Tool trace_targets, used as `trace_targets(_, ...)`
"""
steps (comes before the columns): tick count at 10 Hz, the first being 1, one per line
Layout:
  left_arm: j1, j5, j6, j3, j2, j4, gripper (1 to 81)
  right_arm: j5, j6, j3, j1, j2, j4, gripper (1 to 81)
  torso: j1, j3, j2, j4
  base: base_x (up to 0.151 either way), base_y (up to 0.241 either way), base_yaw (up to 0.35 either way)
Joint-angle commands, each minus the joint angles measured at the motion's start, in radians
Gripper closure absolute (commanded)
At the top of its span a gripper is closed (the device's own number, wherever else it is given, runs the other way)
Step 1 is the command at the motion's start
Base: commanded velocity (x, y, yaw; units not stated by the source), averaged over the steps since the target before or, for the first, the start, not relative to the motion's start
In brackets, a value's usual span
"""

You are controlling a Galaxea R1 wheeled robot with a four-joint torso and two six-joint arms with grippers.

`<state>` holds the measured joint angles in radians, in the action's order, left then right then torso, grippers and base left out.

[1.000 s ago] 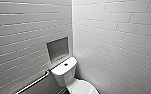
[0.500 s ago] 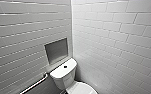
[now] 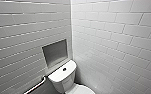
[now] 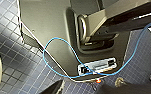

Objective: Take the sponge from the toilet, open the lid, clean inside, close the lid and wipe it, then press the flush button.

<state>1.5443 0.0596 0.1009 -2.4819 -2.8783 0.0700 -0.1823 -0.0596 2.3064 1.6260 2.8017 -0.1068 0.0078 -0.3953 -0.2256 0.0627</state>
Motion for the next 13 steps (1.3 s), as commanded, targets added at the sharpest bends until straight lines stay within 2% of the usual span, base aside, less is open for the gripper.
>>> trace_targets(1,-0.017,-0.064,0.0,0.009,0.011,-0.009,1.0,0.067,0.003,-0.012,-0.014,-0.009,0.01,81.1,0.0,0.0,0.0,0.0,0.082,0.0,0.0)
trace_targets(8,-0.017,-0.066,-0.001,0.009,0.011,-0.009,1.0,0.067,0.003,-0.012,-0.013,-0.009,0.01,81.1,0.0,0.0,0.0,0.0,0.078,0.0,0.0)
trace_targets(11,-0.017,-0.064,0.0,0.018,0.025,-0.006,1.0,0.064,0.003,-0.033,-0.01,-0.041,0.007,81.1,0.001,0.0,0.001,0.0,0.0,0.0,0.0)
trace_targets(13,-0.019,-0.058,-0.001,0.125,0.09,-0.007,1.0,0.049,0.003,-0.096,-0.007,-0.101,0.006,81.1,0.0,0.0,0.0,0.0,0.0,0.0,0.0)
